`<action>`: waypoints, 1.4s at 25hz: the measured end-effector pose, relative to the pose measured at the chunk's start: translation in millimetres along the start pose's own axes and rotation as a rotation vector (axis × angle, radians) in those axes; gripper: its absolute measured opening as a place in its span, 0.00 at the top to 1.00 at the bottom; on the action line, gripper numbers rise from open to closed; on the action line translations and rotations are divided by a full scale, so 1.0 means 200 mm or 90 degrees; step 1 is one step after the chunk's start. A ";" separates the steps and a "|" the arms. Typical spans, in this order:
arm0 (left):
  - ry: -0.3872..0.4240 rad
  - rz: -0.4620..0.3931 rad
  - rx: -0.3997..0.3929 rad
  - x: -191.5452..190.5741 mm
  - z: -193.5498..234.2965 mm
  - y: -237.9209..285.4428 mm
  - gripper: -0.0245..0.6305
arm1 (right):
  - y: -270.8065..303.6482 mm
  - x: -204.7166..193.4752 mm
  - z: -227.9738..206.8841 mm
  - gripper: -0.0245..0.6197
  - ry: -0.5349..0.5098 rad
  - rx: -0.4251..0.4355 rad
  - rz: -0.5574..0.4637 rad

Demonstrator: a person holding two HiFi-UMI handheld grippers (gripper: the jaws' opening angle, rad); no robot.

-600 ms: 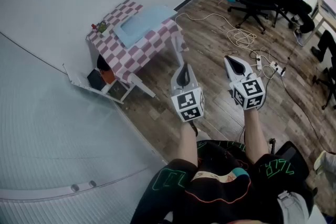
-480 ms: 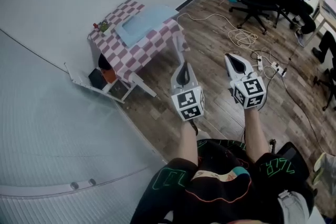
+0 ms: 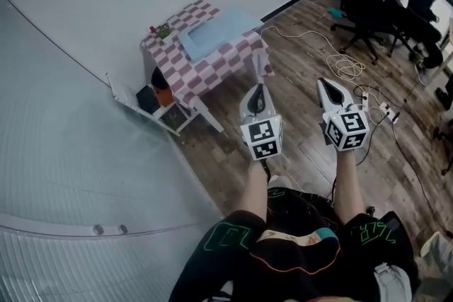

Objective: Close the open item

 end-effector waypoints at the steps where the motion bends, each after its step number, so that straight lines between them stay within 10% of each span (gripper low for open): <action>1: 0.007 0.001 0.002 0.00 0.01 0.01 0.96 | 0.01 0.00 0.00 0.96 0.002 0.002 -0.001; 21: 0.030 0.033 -0.082 -0.16 -0.13 0.48 0.96 | 0.20 -0.14 -0.39 0.96 0.037 -0.083 0.022; 35: -0.004 0.162 -0.072 -0.55 0.15 1.10 0.96 | 0.95 -0.43 -0.55 0.96 0.073 -0.040 0.071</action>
Point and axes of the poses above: the fingertips, and each gripper's own axes: y forward along the fingers, z to its left, x out of its top, the point moved 7 cm from there along -y, backward along the fingers, and after that the axes turned 7 degrees about y, right-handed, at the moved point
